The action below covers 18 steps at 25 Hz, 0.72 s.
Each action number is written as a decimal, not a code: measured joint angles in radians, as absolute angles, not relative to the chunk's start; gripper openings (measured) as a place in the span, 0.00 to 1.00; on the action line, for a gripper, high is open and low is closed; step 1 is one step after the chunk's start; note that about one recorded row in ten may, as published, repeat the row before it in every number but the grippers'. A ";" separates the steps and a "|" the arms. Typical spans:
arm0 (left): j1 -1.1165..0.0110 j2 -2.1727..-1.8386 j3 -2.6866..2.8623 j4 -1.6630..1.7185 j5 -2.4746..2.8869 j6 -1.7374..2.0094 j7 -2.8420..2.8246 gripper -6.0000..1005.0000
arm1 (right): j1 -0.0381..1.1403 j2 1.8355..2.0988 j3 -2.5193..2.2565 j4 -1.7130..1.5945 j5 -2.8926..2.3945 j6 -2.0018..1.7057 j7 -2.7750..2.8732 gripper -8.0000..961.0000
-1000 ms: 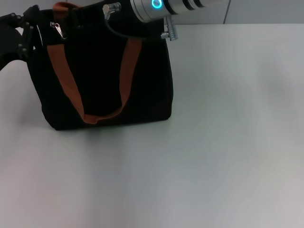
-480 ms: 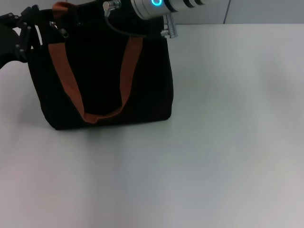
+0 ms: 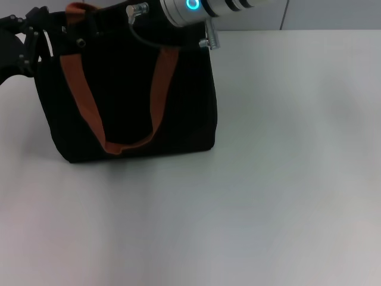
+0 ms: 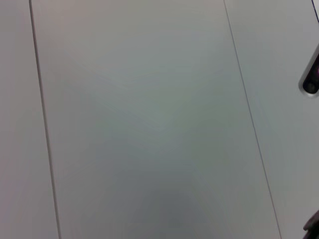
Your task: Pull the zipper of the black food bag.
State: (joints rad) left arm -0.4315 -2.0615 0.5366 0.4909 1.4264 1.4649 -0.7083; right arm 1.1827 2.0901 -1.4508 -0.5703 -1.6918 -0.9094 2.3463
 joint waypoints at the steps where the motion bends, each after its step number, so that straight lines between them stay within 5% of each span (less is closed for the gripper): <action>1: -0.432 -2.062 0.537 0.491 1.424 1.465 -0.708 0.04 | 1.186 2.090 -1.451 -0.563 -1.692 -0.909 2.347 0.24; 12: -0.435 -2.063 0.537 0.487 1.418 1.465 -0.709 0.04 | 1.207 2.091 -1.453 -0.540 -1.686 -0.918 2.345 0.23; 18: -0.433 -2.063 0.537 0.487 1.417 1.462 -0.709 0.04 | 1.205 2.092 -1.453 -0.548 -1.685 -0.922 2.345 0.07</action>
State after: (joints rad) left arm -0.4332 -2.0632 0.5369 0.4867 1.4172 1.4620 -0.7087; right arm 1.2050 2.0917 -1.4533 -0.5481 -1.6852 -0.9216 2.3449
